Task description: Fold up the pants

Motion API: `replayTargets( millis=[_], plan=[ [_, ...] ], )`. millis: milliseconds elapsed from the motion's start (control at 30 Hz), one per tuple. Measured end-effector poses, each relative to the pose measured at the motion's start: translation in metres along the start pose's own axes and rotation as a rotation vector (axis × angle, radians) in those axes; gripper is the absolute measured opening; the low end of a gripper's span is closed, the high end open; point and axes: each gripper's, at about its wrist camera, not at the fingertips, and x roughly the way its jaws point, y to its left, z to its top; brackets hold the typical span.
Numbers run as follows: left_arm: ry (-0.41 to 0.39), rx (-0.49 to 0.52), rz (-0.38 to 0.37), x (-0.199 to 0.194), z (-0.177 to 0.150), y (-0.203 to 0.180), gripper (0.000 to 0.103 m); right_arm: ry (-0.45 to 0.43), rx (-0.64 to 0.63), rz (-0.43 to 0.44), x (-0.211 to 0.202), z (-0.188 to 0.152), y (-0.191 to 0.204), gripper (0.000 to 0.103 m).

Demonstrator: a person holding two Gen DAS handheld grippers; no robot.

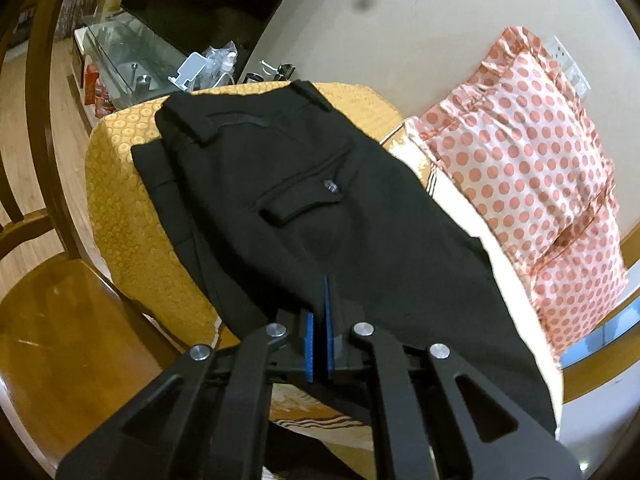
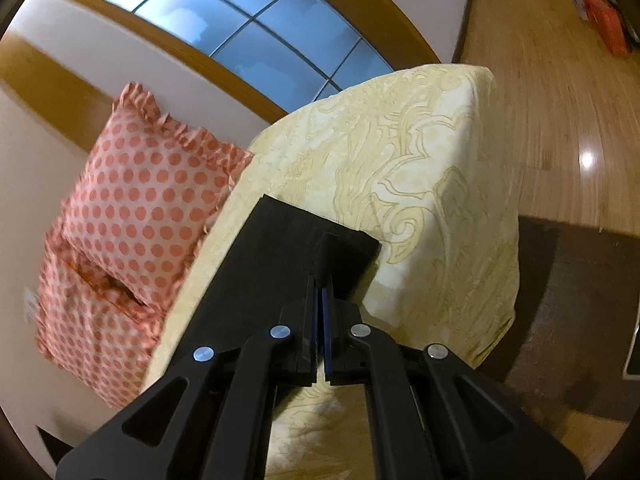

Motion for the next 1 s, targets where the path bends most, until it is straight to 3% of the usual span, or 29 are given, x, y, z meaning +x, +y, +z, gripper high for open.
replayTargets(
  millis=[67,133,167,233,333,400,500,567,733,800,867,1000],
  plan=[
    [-0.030,0.026,0.019,-0.006,-0.004,-0.002,0.018,0.011,0.007,-0.003,-0.004,0.002,-0.001,0.005],
    [-0.067,0.040,0.028,-0.018,-0.007,-0.002,0.045,-0.011,0.027,0.007,-0.012,0.007,-0.004,0.016],
    [-0.101,0.044,0.041,-0.025,-0.008,-0.003,0.050,-0.034,0.027,0.000,-0.016,0.009,-0.005,0.036],
    [-0.181,0.079,0.072,-0.044,-0.012,-0.009,0.061,-0.098,0.016,-0.021,-0.025,0.014,-0.007,0.063],
    [-0.250,0.163,0.062,-0.061,-0.019,-0.033,0.073,-0.110,-0.031,-0.045,-0.023,0.019,-0.004,0.063],
    [-0.247,0.236,0.033,-0.062,-0.024,-0.054,0.075,-0.089,-0.046,-0.056,-0.015,0.018,-0.003,0.063],
    [-0.200,0.331,-0.029,-0.050,-0.037,-0.084,0.076,-0.077,-0.078,-0.063,-0.007,0.011,0.002,0.057],
    [-0.160,0.390,-0.063,-0.037,-0.047,-0.103,0.076,-0.030,-0.100,-0.027,-0.001,0.004,0.007,0.043],
    [-0.077,0.490,-0.112,-0.006,-0.073,-0.134,0.077,-0.015,-0.190,-0.007,0.003,-0.017,0.024,0.037],
    [-0.051,0.513,-0.119,0.003,-0.082,-0.140,0.077,-0.033,-0.155,0.004,0.004,-0.015,0.019,0.030],
    [-0.029,0.531,-0.122,0.011,-0.088,-0.144,0.079,-0.036,-0.091,0.021,0.008,-0.010,0.007,0.012],
    [0.008,0.518,-0.128,0.023,-0.096,-0.138,0.084,-0.053,-0.121,0.024,0.010,-0.007,0.015,0.006]
  ],
)
